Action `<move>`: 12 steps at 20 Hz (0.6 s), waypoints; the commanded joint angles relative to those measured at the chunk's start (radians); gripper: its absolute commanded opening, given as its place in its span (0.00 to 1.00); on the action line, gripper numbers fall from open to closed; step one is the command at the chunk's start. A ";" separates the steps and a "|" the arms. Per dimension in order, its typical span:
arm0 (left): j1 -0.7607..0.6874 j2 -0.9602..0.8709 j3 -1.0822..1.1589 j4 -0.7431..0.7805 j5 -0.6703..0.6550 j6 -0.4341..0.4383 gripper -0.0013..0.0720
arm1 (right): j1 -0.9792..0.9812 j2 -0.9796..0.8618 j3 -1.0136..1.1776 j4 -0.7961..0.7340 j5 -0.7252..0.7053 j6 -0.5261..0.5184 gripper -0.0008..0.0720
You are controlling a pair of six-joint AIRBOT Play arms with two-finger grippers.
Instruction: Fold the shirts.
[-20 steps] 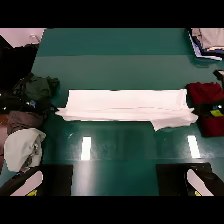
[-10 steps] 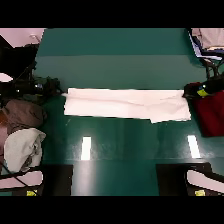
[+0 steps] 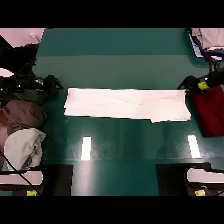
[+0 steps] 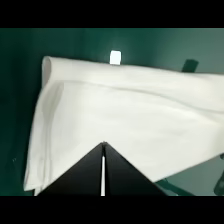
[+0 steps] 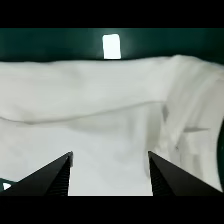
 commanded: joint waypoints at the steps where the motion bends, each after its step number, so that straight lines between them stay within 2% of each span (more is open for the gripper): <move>1: -0.019 -0.003 0.005 0.002 -0.116 0.029 0.05 | -0.113 -0.008 0.008 0.020 0.147 -0.067 0.78; 3: -0.076 -0.003 0.002 0.009 -0.119 0.029 0.05 | -0.179 -0.008 -0.013 0.022 0.162 -0.089 0.95; 5: -0.162 -0.003 0.002 0.029 -0.104 0.029 0.05 | -0.233 -0.008 -0.075 0.027 0.136 -0.114 0.96; 8: -0.288 -0.003 0.002 0.035 -0.062 0.027 0.05 | -0.286 -0.032 -0.179 0.126 0.092 -0.226 0.96; 12: -0.412 -0.003 0.002 0.035 -0.031 0.006 0.05 | -0.296 -0.116 -0.181 0.180 0.069 -0.293 0.96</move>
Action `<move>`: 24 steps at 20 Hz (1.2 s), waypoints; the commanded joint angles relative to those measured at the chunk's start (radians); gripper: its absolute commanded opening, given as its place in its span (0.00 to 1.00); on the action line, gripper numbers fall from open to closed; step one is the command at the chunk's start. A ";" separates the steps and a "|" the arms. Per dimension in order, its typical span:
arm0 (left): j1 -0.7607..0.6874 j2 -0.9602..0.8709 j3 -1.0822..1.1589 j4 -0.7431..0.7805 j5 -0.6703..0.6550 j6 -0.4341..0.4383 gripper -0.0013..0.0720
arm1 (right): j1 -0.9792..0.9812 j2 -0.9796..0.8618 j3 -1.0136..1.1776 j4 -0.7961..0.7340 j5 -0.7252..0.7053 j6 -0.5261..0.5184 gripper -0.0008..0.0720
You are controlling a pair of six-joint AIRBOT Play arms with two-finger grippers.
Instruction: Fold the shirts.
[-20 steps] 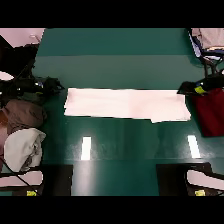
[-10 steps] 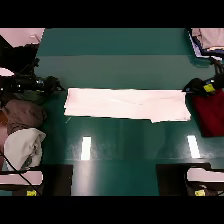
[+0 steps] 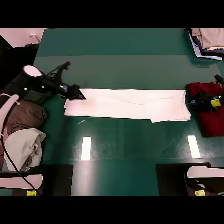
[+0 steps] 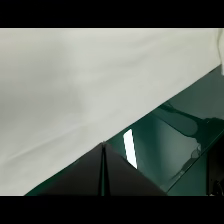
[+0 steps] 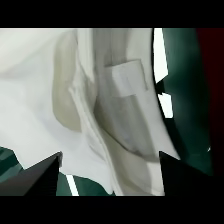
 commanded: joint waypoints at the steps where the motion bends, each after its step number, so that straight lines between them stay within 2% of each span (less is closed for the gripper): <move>1: -0.103 0.000 0.000 0.004 0.027 -0.017 0.05 | -0.018 -0.065 0.003 0.048 -0.024 -0.066 0.96; 8: -0.145 0.000 0.000 0.008 0.063 -0.067 0.05 | 0.014 -0.155 0.054 0.082 0.004 -0.126 0.96; 11: -0.145 0.000 0.000 0.008 0.069 -0.067 0.05 | 0.021 -0.169 0.053 0.169 0.032 -0.165 0.96; 16: -0.145 0.000 0.000 0.008 0.072 -0.068 0.05 | 0.013 -0.168 0.054 0.176 0.082 -0.171 0.96; 18: -0.145 0.000 0.000 0.008 0.078 -0.068 0.05 | 0.028 -0.168 0.054 0.176 0.072 -0.171 0.90; 19: -0.145 0.000 0.000 0.008 0.078 -0.068 0.05 | 0.040 -0.168 0.054 0.176 0.063 -0.171 0.85; 20: -0.145 0.000 0.000 0.008 0.076 -0.069 0.05 | 0.054 -0.168 0.054 0.176 0.053 -0.171 0.75; 21: -0.145 0.000 0.000 0.008 0.076 -0.071 0.05 | 0.068 -0.168 0.054 0.176 0.049 -0.172 0.54; 22: -0.145 0.000 0.000 0.008 0.076 -0.088 0.05 | 0.076 -0.167 0.054 0.177 0.051 -0.194 0.24; 23: -0.145 0.000 0.000 0.008 0.079 -0.102 0.05 | 0.084 -0.167 0.054 0.178 0.052 -0.205 0.05; 24: -0.145 0.000 0.000 0.008 0.083 -0.113 0.05 | 0.091 -0.165 0.054 0.178 0.053 -0.205 0.04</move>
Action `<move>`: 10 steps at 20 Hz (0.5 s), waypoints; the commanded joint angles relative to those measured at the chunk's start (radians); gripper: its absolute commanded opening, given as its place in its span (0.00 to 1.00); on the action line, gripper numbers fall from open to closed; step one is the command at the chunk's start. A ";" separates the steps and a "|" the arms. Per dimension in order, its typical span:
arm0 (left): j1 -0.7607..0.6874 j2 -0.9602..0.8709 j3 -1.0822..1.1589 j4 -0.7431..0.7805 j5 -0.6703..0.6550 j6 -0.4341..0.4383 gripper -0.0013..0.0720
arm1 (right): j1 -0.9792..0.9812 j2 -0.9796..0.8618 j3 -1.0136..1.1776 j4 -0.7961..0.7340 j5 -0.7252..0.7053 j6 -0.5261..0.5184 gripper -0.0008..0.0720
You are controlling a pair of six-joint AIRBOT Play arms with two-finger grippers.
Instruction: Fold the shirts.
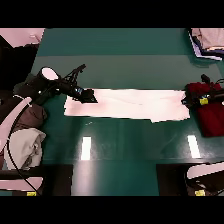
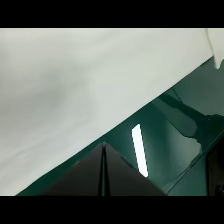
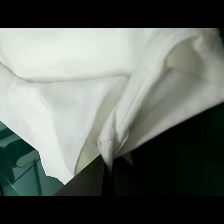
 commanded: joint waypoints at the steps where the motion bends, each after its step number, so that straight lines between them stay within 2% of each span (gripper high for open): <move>1: 0.000 0.000 0.000 -0.002 0.018 -0.036 0.05 | 0.024 0.007 0.001 0.005 0.008 -0.019 0.04; 5: -0.050 -0.001 0.025 -0.014 0.117 -0.036 0.05 | 0.042 0.093 0.001 0.076 0.039 0.032 0.03; 7: -0.101 -0.010 0.071 -0.007 0.196 -0.036 0.05 | 0.063 0.159 0.007 0.161 0.049 0.079 0.03; 10: -0.171 -0.101 0.199 -0.007 0.220 -0.035 0.05 | 0.146 0.231 0.101 0.171 0.083 0.182 0.03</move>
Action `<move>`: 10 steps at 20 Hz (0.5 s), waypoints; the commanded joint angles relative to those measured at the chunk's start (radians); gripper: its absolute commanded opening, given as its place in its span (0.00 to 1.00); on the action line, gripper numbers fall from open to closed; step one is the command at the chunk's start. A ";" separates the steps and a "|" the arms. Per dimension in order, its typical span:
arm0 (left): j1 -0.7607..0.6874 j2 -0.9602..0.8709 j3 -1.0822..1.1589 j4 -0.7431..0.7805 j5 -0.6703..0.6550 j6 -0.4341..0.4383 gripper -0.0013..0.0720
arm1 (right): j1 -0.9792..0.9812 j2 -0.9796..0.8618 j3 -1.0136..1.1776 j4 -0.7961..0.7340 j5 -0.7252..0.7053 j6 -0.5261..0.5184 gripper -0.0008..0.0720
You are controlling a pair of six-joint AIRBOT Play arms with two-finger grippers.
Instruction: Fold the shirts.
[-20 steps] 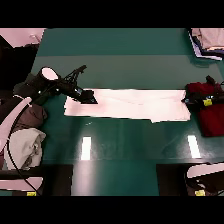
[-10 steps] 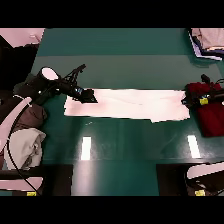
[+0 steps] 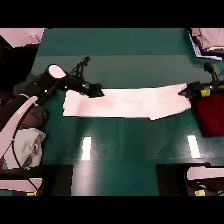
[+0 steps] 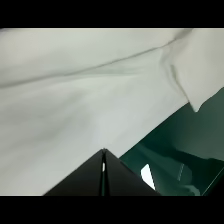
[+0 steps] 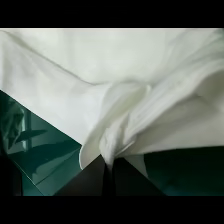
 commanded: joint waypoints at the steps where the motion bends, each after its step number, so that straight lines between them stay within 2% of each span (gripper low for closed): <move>1: -0.077 -0.097 0.127 0.003 0.055 0.000 0.05 | 0.090 0.077 0.098 0.047 0.045 0.122 0.03; 6: -0.159 -0.317 0.299 0.001 0.055 -0.002 0.05 | 0.311 0.098 0.308 0.044 0.043 0.257 0.03; 10: -0.160 -0.388 0.320 0.010 0.056 -0.027 0.05 | 0.467 0.098 0.445 0.004 -0.010 0.313 0.03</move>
